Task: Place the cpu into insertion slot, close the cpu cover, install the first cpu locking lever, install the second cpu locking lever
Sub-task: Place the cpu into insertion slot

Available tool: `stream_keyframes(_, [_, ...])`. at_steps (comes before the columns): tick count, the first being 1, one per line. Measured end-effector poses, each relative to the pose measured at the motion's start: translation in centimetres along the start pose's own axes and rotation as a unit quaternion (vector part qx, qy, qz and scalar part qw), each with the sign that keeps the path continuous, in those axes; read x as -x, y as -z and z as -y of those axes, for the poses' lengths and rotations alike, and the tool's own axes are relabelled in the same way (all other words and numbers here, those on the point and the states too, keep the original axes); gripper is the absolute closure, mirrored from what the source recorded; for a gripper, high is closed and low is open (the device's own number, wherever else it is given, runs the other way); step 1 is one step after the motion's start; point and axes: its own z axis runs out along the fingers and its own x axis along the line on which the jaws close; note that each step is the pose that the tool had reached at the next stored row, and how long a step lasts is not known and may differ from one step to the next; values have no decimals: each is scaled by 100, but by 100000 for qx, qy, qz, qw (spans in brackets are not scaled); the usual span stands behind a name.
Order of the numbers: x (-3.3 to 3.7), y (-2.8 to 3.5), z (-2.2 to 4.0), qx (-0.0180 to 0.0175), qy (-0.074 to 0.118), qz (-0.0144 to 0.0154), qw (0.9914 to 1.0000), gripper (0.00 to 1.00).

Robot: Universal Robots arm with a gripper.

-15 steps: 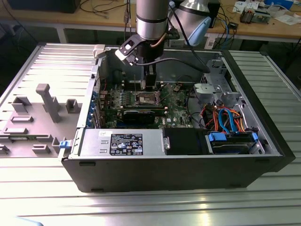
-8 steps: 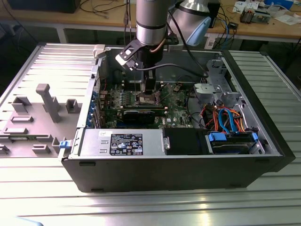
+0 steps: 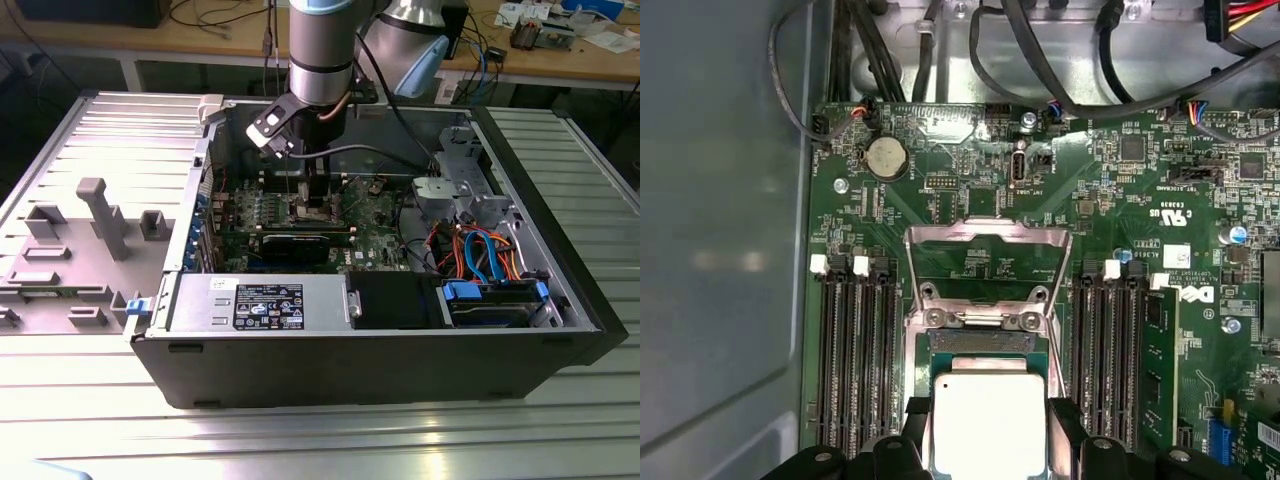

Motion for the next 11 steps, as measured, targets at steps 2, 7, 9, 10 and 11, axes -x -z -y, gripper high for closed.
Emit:
stream_keyframes(2, [-29,-11,-1,3,-87,4,100000,45])
stream_keyframes(7, [-45,-132,0,7,-1247,24,99992,45])
stream_keyframes(9, [-44,-168,1,2,-1021,24,99995,45])
stream_keyframes(10, [-44,-183,2,-7,-451,7,99999,45])
stream_keyframes(11, [-43,-208,3,-38,837,-15,99996,45])
